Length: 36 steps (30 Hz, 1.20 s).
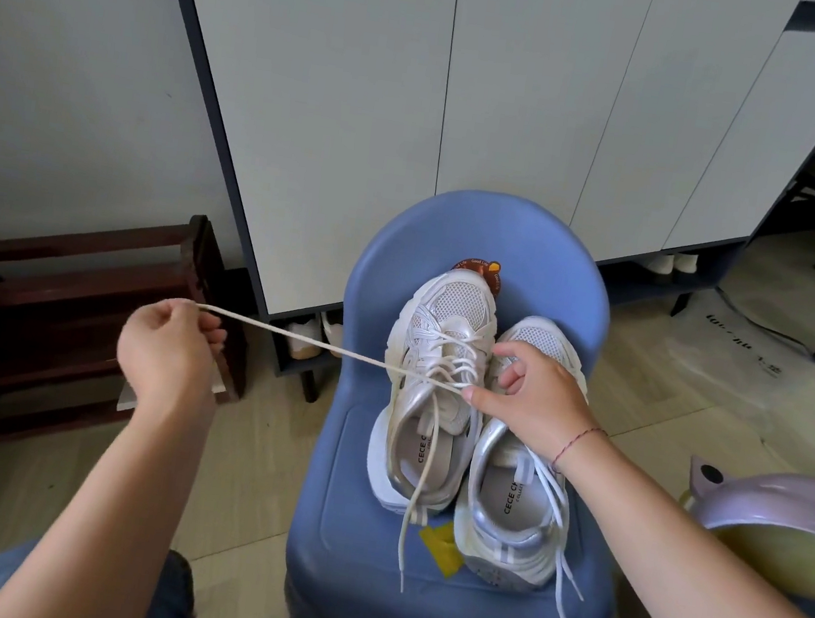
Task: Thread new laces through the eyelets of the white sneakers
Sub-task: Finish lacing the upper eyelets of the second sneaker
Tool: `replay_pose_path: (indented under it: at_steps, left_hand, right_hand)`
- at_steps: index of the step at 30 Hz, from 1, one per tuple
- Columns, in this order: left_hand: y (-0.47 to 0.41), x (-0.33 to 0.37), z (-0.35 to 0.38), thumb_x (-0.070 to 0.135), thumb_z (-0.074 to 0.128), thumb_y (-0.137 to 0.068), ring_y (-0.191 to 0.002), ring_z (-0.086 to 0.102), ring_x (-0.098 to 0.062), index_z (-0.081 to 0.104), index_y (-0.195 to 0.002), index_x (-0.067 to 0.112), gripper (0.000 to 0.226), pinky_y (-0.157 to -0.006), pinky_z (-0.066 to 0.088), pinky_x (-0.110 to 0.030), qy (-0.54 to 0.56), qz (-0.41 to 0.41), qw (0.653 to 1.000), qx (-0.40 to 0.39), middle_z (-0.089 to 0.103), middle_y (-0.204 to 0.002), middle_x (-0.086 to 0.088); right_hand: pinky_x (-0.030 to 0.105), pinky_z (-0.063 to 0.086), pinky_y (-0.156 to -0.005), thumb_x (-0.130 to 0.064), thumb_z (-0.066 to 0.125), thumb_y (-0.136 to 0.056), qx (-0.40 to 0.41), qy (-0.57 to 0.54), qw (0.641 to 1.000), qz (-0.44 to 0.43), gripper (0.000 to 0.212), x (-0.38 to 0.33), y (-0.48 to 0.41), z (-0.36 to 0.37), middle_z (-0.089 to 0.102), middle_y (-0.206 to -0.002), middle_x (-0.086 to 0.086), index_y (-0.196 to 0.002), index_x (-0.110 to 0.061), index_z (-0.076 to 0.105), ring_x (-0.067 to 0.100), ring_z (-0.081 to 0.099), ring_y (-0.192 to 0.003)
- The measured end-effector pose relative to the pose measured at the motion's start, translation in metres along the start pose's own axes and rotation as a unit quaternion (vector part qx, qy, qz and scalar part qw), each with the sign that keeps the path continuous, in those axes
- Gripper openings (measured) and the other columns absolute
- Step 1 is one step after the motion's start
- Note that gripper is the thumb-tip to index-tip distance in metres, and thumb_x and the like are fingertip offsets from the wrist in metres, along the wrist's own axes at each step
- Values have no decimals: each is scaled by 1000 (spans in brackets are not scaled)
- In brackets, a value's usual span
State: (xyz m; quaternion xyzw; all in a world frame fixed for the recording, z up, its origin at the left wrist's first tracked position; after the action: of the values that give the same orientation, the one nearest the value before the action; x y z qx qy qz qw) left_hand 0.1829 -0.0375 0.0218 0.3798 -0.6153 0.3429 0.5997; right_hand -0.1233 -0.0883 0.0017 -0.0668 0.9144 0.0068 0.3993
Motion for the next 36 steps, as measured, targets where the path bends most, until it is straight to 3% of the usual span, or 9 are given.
replay_pose_path:
  at_steps: [4, 8, 14, 18, 20, 22, 26, 31, 36]
  left_hand:
    - [7, -2, 5, 12, 41, -93, -54, 46, -12, 57, -76, 12, 24, -51, 39, -23, -57, -6, 998, -26, 52, -64, 0]
    - [32, -12, 27, 8, 53, -91, -51, 39, -17, 58, -70, 7, 21, -51, 33, -27, -158, -10, 941, -300, 48, -55, -3]
    - [68, -20, 35, 15, 63, -83, -57, 50, -11, 64, -75, 10, 9, -58, 43, -22, -321, 12, 706, -631, 57, -61, 2]
    - [90, -8, 28, 9, 64, -82, -67, 56, -6, 67, -79, 19, 11, -70, 46, -19, -328, 4, 505, -798, 62, -71, 5]
    - [93, -10, 26, 13, 68, -86, -74, 60, -6, 71, -84, 22, 10, -79, 49, -25, -355, 13, 466, -810, 67, -77, 6]
    - [90, -16, 30, 24, 70, -86, -75, 60, -8, 73, -89, 22, 5, -81, 50, -28, -386, 52, 520, -760, 71, -82, 3]
    - [83, -22, 39, 29, 65, -89, -55, 47, -7, 73, -84, 23, 11, -60, 43, -18, -352, 86, 708, -606, 64, -65, 5]
    - [97, -27, 42, 27, 60, -93, -44, 39, -2, 72, -78, 19, 20, -48, 34, -12, -303, 46, 736, -603, 56, -57, 5]
    - [102, -33, 51, 21, 66, -89, -54, 49, 2, 75, -84, 17, 11, -58, 40, -14, -217, 166, 818, -506, 62, -60, 14]
  right_hand:
    - [30, 48, -77, -34, 78, -72, 6, -3, 1000, -8, 40, 1, -1, 3, 57, -82, -5, -106, -21, 62, 15, 57, -80]
    - [32, 50, -81, -28, 79, -73, 4, -29, 999, -23, 33, 0, 0, 5, 57, -78, -6, -102, -20, 66, 9, 54, -73]
    - [32, 51, -79, -25, 79, -73, -5, -51, 998, -32, 29, 1, 0, 5, 63, -80, -4, -98, -21, 65, 8, 55, -69]
    - [27, 50, -76, -21, 79, -73, -11, -46, 998, -38, 27, -1, 2, 4, 63, -79, -5, -96, -19, 65, 8, 55, -68]
    - [19, 47, -71, -20, 78, -74, -1, -30, 998, -49, 25, -4, 5, 3, 61, -80, -6, -95, -20, 64, 6, 53, -68]
    - [12, 42, -66, -20, 77, -75, 21, 0, 998, -60, 23, -8, 8, 1, 59, -82, -7, -93, -22, 63, 6, 52, -70]
    - [12, 45, -52, -18, 70, -82, -23, -78, 997, -10, 4, -18, 25, -7, 64, -71, -3, -84, -17, 67, 8, 56, -57]
    - [20, 39, -36, -18, 58, -92, -173, -140, 970, 99, 23, -29, 60, 18, 62, -65, 12, -83, 2, 66, 17, 48, -39]
    - [19, 39, -35, -16, 53, -92, -182, -190, 946, 190, 22, -37, 62, 54, 58, -57, 14, -79, 2, 58, 16, 50, -35]
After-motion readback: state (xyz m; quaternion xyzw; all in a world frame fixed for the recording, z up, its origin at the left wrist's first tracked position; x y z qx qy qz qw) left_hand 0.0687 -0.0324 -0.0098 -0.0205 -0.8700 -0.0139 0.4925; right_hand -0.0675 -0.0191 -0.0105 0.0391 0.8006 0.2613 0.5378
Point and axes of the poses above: each hand's wrist, its own y-axis away from the middle knuckle, its own z-axis out of the palm, x = y × z, the point moved 2 cm from there along -y, towards the middle knuckle
